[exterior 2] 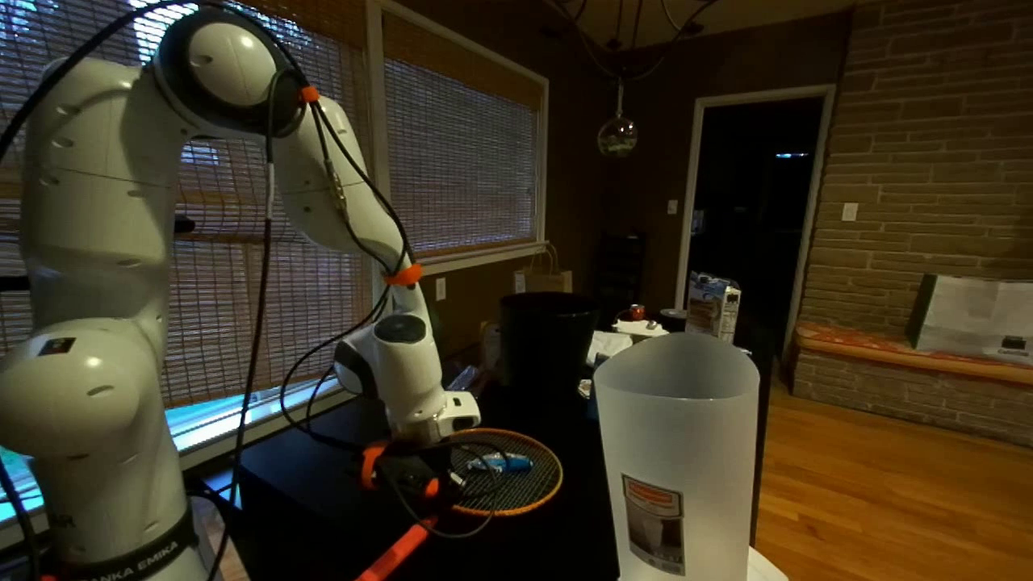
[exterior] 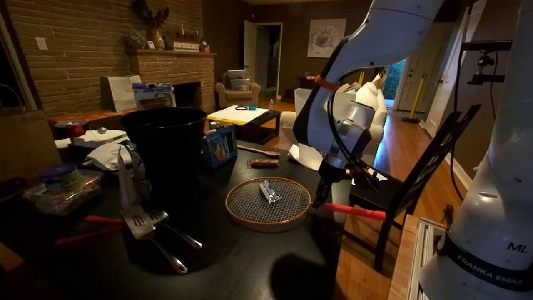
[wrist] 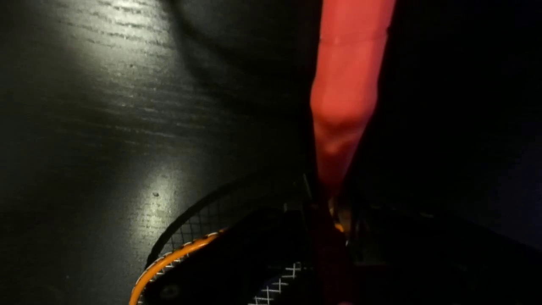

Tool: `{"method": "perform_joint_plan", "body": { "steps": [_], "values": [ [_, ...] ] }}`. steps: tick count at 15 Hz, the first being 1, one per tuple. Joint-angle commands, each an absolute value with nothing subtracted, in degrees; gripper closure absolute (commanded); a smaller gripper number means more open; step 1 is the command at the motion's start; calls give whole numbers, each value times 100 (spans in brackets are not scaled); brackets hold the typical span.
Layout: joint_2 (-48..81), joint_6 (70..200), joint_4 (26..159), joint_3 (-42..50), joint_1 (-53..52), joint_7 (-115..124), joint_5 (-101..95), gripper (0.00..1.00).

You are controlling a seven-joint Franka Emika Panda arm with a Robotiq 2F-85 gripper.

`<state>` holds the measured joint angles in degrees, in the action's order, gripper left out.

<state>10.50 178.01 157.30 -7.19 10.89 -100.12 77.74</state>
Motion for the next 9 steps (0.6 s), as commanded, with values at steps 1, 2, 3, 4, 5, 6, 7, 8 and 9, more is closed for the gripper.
{"method": "perform_joint_plan", "body": {
  "steps": [1, 2, 3, 4, 5, 6, 7, 8, 9],
  "values": [
    [1379, 17994, 15729, -533, 902, -9567, 7401, 97],
    [1454, 18011, 15729, -477, 848, -9482, 7338, 97],
    [1519, 18029, 15729, -413, 789, -9415, 7274, 97],
    [1554, 18059, 15725, -359, 725, -9366, 7248, 97],
    [1530, 18077, 15726, -322, 661, -9337, 7243, 97],
    [1533, 18075, 15727, -271, 597, -9297, 7219, 97],
    [1524, 18070, 15728, -223, 538, -9279, 7215, 97],
    [1517, 18061, 15727, -172, 477, -9242, 7196, 97],
    [1521, 18062, 15728, -115, 415, -9217, 7210, 62]
  ]
}}
